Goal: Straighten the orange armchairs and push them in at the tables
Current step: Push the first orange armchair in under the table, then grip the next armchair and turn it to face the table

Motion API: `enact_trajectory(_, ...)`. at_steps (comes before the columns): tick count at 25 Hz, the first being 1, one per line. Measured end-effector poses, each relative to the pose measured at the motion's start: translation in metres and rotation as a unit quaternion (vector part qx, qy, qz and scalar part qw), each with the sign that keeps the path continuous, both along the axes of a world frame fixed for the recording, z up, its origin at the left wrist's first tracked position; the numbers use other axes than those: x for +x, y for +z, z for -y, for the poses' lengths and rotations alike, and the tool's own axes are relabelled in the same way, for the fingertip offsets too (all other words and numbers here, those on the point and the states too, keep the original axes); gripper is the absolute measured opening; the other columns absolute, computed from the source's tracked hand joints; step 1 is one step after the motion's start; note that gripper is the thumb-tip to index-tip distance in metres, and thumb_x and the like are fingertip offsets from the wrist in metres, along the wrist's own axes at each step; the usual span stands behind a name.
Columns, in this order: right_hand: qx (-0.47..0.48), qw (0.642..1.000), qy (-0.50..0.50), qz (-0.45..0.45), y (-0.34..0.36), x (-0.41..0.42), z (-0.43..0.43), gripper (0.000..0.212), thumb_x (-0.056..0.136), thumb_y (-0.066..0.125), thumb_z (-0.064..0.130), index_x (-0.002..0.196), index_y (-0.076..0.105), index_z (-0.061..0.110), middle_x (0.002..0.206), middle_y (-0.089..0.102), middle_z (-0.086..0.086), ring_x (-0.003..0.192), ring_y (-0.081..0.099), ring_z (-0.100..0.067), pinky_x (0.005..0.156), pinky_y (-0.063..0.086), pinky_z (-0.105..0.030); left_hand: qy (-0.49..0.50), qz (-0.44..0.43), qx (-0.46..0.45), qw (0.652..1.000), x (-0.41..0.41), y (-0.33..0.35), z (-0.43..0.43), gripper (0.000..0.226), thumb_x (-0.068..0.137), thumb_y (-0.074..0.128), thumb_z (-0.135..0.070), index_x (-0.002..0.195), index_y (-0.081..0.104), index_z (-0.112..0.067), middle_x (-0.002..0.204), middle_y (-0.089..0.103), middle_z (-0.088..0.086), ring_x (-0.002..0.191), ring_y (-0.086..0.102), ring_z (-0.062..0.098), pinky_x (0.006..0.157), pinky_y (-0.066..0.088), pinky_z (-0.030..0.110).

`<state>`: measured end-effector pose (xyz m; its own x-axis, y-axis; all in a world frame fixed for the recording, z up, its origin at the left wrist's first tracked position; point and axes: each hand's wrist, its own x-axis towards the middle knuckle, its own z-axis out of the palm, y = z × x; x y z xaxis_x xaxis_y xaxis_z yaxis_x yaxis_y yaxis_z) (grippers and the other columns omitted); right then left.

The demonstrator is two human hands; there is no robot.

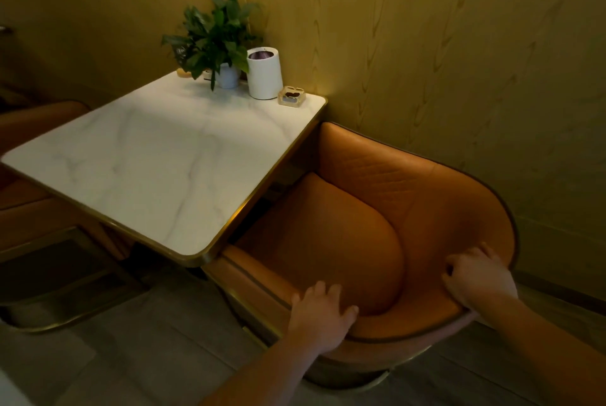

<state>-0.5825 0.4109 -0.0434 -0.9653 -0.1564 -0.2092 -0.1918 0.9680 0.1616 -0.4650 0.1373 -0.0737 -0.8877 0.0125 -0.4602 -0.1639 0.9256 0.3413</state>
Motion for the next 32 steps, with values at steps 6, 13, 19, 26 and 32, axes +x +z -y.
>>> enact_trajectory(6, -0.122, 0.991, 0.039, 0.044, 0.035, 0.035, 0.064, 0.030, 0.098, 0.047, 0.051, 0.106, 0.061, 0.026, 0.094, 0.059, 0.007, 0.095, 0.056, -0.015, 0.087, 0.052, -0.036, 0.034, -0.101, -0.087, 0.991, 0.015, 0.074, 0.042, 0.068, 0.099, 0.032, -0.059, 0.156, 0.014, -0.027, 0.163, 0.019, 0.007, 0.152, 0.010, 0.028, 0.121, 0.007, 0.057)
enact_trajectory(13, -0.231, 0.964, 0.109, 0.068, 0.107, 0.067, 0.138, 0.041, 0.100, 0.050, 0.048, 0.133, 0.052, 0.024, 0.124, 0.057, -0.001, 0.116, 0.054, -0.019, 0.089, 0.050, -0.032, 0.091, -0.156, -0.137, 0.974, 0.047, 0.147, 0.078, 0.068, 0.098, 0.033, -0.056, 0.156, 0.009, -0.029, 0.166, 0.011, 0.009, 0.153, 0.001, 0.031, 0.121, 0.001, 0.060)
enact_trajectory(19, -0.256, 0.950, 0.174, 0.040, 0.154, 0.078, 0.211, 0.046, 0.098, 0.053, 0.048, 0.139, 0.050, 0.027, 0.131, 0.058, 0.002, 0.115, 0.056, -0.018, 0.088, 0.054, -0.035, 0.172, -0.180, -0.152, 0.957, 0.099, 0.181, 0.141, 0.066, 0.099, 0.031, -0.056, 0.156, 0.012, -0.028, 0.166, 0.009, 0.011, 0.153, -0.001, 0.033, 0.119, 0.003, 0.063)
enact_trajectory(26, -0.242, 0.938, 0.248, 0.006, 0.197, 0.121, 0.367, 0.042, 0.097, 0.052, 0.052, 0.131, 0.057, 0.029, 0.122, 0.063, 0.003, 0.101, 0.062, -0.017, 0.078, 0.057, -0.037, 0.256, -0.202, -0.155, 0.933, 0.175, 0.204, 0.265, 0.069, 0.099, 0.033, -0.057, 0.157, 0.010, -0.028, 0.166, 0.009, 0.009, 0.153, -0.002, 0.030, 0.120, 0.002, 0.062)
enact_trajectory(32, -0.250, 0.936, 0.246, 0.011, 0.217, 0.180, 0.492, 0.044, 0.097, 0.051, 0.052, 0.133, 0.057, 0.027, 0.119, 0.064, 0.002, 0.106, 0.061, -0.020, 0.076, 0.047, -0.032, 0.278, -0.222, -0.161, 0.921, 0.240, 0.224, 0.387, 0.069, 0.099, 0.035, -0.057, 0.157, 0.011, -0.028, 0.166, 0.010, 0.009, 0.153, -0.001, 0.031, 0.118, 0.001, 0.063)
